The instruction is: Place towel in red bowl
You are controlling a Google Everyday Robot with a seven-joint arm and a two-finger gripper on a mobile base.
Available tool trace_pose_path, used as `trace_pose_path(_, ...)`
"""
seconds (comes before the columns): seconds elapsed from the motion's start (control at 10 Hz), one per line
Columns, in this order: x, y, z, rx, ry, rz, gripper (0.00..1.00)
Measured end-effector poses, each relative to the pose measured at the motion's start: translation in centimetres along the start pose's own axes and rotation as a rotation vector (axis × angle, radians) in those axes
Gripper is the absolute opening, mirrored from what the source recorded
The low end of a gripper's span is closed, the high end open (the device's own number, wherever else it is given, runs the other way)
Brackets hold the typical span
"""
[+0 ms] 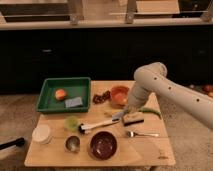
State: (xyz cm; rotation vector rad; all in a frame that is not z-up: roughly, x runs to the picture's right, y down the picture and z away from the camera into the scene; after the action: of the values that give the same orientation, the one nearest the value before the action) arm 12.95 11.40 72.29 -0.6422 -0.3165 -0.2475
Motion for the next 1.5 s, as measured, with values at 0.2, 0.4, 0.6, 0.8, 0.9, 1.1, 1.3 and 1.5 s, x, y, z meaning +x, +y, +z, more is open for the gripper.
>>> trace_pose_path(0.2,0.1,-0.7,0.3,0.002,-0.008,-0.004,0.01)
trace_pose_path(0.4,0.3,-0.9,0.4,0.002,-0.012,-0.007,0.01)
trace_pose_path(0.6,0.6,-1.3,0.7,0.002,-0.02,-0.008,0.01)
trace_pose_path(0.8,0.4,-2.6,0.7,0.01,-0.025,-0.016,0.01)
trace_pose_path(0.9,0.5,-2.8,0.7,0.011,-0.025,-0.016,0.01)
trace_pose_path(1.1,0.6,-3.0,0.6,0.013,-0.024,-0.015,0.01)
trace_pose_path(1.3,0.6,-3.7,0.8,0.018,-0.031,-0.017,0.01)
trace_pose_path(1.5,1.1,-4.1,1.1,0.022,-0.038,-0.011,0.01)
